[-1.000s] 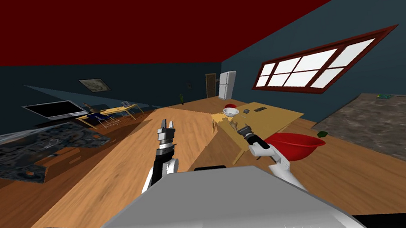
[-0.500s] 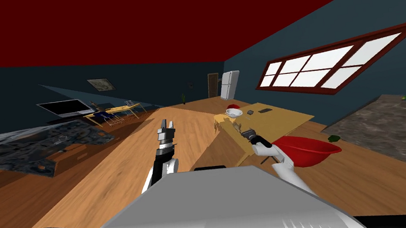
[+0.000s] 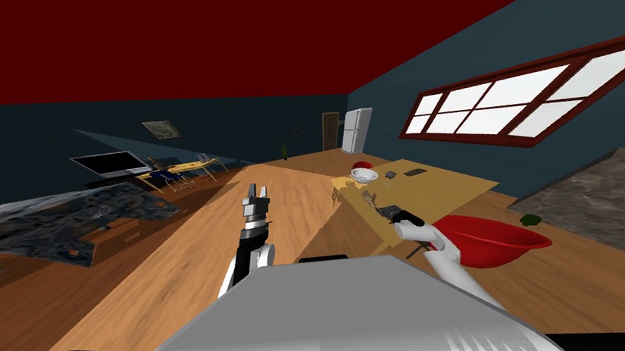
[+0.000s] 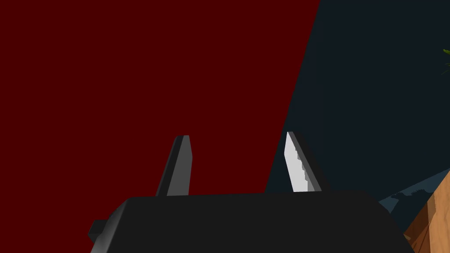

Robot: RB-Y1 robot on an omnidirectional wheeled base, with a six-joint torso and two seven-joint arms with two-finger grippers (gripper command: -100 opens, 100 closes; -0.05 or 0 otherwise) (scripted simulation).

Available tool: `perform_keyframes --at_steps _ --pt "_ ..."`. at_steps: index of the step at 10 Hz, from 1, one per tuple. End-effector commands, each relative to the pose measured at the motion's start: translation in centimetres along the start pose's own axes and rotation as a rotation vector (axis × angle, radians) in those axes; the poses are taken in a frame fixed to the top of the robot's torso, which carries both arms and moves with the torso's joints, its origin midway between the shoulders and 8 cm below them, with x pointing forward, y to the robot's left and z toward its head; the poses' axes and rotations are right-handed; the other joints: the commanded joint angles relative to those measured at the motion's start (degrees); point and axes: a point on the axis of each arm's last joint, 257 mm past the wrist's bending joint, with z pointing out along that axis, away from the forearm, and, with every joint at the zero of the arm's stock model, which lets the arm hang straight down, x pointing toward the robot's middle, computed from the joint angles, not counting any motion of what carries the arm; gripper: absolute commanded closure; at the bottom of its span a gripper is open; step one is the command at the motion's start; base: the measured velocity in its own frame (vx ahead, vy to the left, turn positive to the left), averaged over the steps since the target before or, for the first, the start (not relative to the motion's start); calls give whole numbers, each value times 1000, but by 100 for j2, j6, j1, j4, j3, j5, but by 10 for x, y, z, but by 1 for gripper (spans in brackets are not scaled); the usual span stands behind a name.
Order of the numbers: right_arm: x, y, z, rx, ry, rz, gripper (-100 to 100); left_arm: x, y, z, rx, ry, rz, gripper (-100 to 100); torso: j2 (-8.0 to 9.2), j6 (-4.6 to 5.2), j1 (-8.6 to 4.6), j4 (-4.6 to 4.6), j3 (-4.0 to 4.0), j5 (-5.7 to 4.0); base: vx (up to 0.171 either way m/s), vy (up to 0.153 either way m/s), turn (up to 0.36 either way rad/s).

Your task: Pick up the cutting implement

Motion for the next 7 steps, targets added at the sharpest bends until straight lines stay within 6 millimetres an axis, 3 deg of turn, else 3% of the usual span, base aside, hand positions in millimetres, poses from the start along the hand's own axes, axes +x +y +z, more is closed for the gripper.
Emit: perform_keyframes --at_steps 1,2,3,5,6,7 --pt "-20 15 6 -18 -69 82 -100 0 0 0 0 0 0 0 0 0 0 0 0 0 94 -2 64" --pt "-37 14 6 -16 -116 114 -100 0 0 0 0 0 0 0 -12 -2 0 -2 -6 1 85 -3 38" --pt "-54 29 7 -38 -163 174 -100 0 0 0 0 0 0 0 -11 0 0 -3 -7 0 89 -13 56" --pt "-68 27 6 -37 -206 207 -100 0 0 0 0 0 0 0 -10 1 -9 -2 -6 -1 63 -21 12" --pt "-92 41 5 -62 -269 287 -100 0 0 0 0 0 0 0 1 1 -4 0 0 -1 80 -23 64" --pt "-98 39 3 -61 -292 302 -100 0 0 0 0 0 0 0 -6 0 -7 -1 -3 -1 79 -25 24"
